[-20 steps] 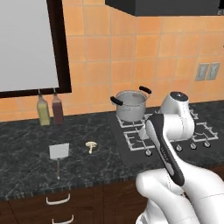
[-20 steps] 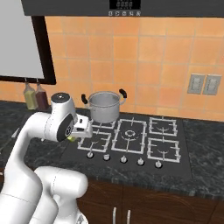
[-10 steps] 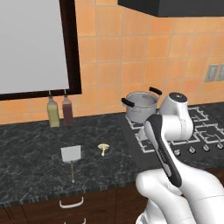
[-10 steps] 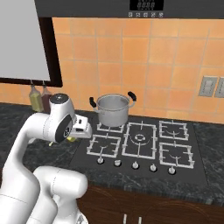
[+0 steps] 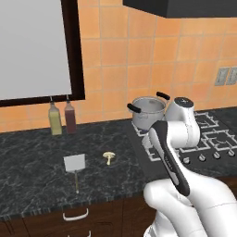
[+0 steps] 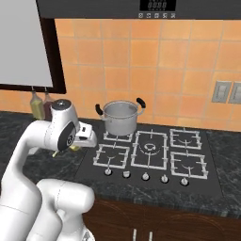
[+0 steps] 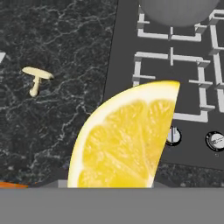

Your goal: Put the mushroom and lemon wedge in the pot. Retrieve the spatula and lightly stir the vegetables in the pot.

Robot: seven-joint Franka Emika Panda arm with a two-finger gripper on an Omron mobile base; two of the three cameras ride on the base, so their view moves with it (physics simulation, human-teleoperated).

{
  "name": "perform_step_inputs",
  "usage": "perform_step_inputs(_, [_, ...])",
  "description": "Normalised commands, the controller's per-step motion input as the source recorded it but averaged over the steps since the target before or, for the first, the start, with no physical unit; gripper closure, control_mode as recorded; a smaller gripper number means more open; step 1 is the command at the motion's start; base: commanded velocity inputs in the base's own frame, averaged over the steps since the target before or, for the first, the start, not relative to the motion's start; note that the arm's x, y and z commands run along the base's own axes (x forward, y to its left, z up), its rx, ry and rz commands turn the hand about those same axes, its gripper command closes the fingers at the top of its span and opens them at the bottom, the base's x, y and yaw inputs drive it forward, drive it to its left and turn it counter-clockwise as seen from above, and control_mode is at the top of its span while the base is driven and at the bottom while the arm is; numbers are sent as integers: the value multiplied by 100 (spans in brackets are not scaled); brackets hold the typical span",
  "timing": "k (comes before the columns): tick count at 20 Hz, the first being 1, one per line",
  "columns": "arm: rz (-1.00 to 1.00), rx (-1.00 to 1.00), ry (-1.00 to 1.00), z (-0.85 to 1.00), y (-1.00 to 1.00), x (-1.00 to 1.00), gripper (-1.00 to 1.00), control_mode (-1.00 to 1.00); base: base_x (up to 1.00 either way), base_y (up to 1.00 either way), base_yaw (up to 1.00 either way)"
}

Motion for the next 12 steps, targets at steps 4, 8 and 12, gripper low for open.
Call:
perform_step_inputs(4, [0,-2,-3,12,10,28,100,-100,0,0,0])
perform_step_inputs(8, [0,0,5,27,-46,98,100,-100,0,0,0])
perform_step_inputs(12, [-3,0,-1,60,-38,76,100,-100,0,0,0])
